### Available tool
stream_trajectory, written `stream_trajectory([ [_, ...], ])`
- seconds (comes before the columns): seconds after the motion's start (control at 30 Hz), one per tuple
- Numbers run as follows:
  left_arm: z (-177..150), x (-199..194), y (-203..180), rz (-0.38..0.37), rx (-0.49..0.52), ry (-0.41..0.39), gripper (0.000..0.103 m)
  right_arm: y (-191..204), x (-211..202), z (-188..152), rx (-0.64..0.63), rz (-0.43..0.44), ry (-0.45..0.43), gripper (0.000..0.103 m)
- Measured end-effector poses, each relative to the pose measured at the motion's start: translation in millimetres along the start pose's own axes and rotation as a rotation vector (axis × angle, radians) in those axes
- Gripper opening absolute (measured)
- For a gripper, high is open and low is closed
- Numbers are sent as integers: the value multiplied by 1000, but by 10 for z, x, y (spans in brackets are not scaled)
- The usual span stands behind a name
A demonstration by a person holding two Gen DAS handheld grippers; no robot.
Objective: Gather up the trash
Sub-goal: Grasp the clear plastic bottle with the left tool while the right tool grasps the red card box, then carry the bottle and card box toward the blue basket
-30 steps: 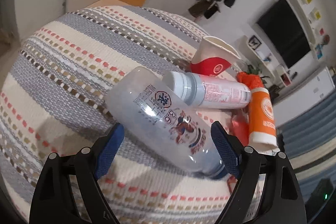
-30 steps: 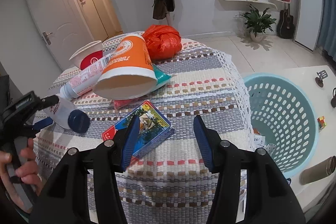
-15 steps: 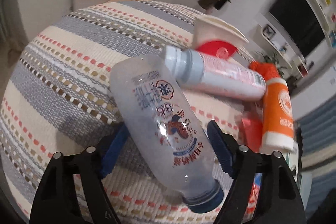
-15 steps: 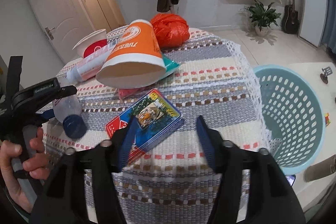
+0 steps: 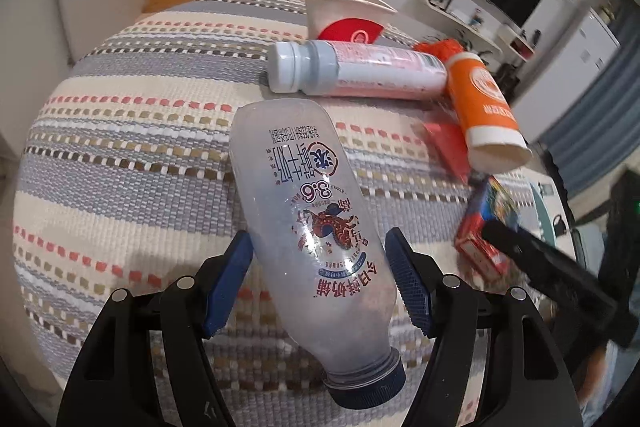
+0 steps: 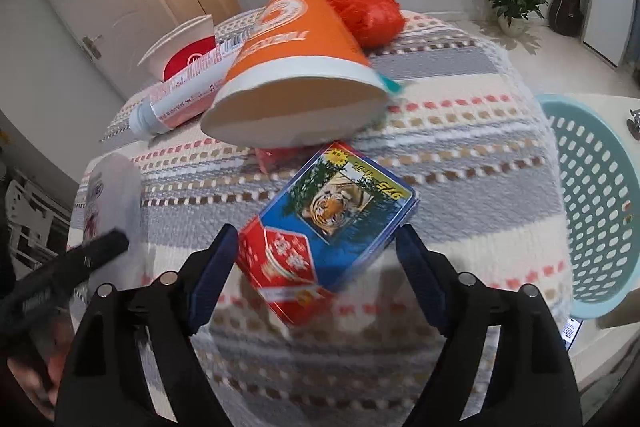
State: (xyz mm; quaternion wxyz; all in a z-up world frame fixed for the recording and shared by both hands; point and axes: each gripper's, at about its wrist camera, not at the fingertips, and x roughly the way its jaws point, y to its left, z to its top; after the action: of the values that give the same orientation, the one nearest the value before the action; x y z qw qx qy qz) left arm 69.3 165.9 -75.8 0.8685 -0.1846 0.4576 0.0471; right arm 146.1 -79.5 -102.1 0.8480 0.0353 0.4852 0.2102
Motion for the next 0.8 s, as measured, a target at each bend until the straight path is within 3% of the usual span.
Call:
stream_trajectory([
  [0.2,-100,-96,-43,12,50,-24,67,231,160,70,-17,-139,-21,83],
  [0.3,-158,-187,-100,19,74,-43,66,309,170,19,-53,-199,-41,76],
  [0.5,-155,-308,-215,6,99,-79,66,250,52,-117,-51,-146,-46,61],
  [0.57,-143,-353,-292,-3,109,-93,65,163,-23,-149,-35,-98,-44,60],
  [0.8,-87,-629,-608,-46,165,-165,61,29,-424,-133,-20,-51,-129,60],
])
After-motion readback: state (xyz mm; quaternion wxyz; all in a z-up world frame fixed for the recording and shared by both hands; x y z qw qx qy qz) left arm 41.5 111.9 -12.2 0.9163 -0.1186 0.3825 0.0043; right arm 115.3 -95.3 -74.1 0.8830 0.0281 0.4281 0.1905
